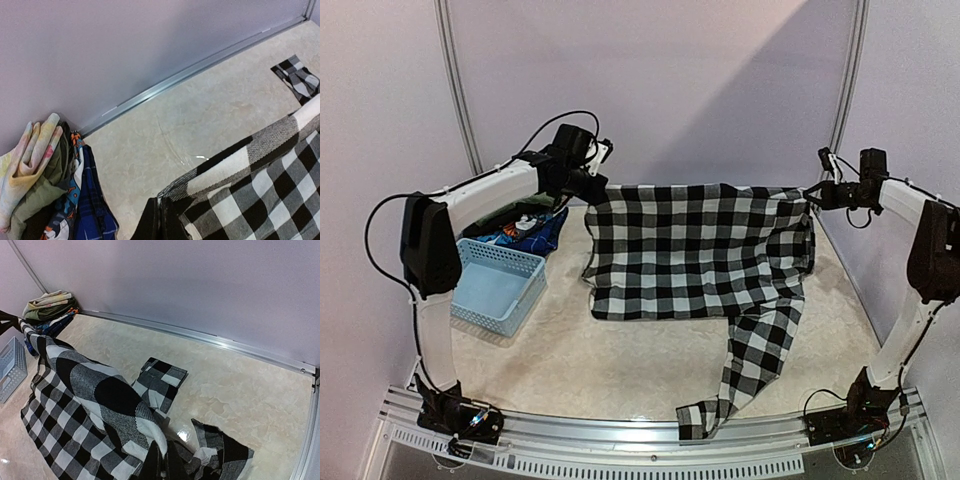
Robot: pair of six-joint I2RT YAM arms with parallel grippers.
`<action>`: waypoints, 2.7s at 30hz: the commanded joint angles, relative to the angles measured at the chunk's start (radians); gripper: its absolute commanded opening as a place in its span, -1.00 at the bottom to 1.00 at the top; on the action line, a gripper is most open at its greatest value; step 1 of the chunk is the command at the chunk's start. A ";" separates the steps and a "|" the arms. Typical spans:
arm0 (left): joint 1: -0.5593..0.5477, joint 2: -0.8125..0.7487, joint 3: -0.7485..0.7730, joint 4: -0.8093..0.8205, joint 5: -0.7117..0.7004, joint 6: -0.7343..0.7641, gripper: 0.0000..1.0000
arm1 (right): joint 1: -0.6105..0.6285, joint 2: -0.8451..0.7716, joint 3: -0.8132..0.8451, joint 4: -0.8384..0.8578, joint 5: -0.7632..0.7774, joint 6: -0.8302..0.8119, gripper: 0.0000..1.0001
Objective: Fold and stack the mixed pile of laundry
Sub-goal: Flatten out the crumpled shirt at the center of the board, then move the flattened shirt to the center of the board.
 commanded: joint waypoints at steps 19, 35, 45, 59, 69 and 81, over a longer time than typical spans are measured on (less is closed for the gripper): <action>0.113 0.358 0.343 0.053 -0.060 -0.082 -1.00 | 0.018 0.390 0.336 -0.024 0.259 0.090 -0.99; 0.120 0.396 0.484 0.067 -0.191 -0.112 -0.37 | 0.080 0.582 0.582 -0.080 0.330 0.121 -0.98; -0.020 -0.036 -0.120 0.037 -0.016 -0.304 0.09 | 0.111 0.681 0.719 -0.151 0.572 0.142 0.33; -0.114 -0.057 -0.295 -0.162 0.326 -0.301 -0.04 | 0.102 0.102 0.078 -0.225 0.291 -0.003 0.42; -0.107 0.048 -0.331 -0.188 0.353 -0.357 -0.14 | 0.125 0.155 -0.021 -0.362 0.278 -0.186 0.15; -0.083 0.095 -0.418 -0.297 0.260 -0.395 -0.18 | 0.154 0.219 -0.055 -0.477 0.528 -0.243 0.08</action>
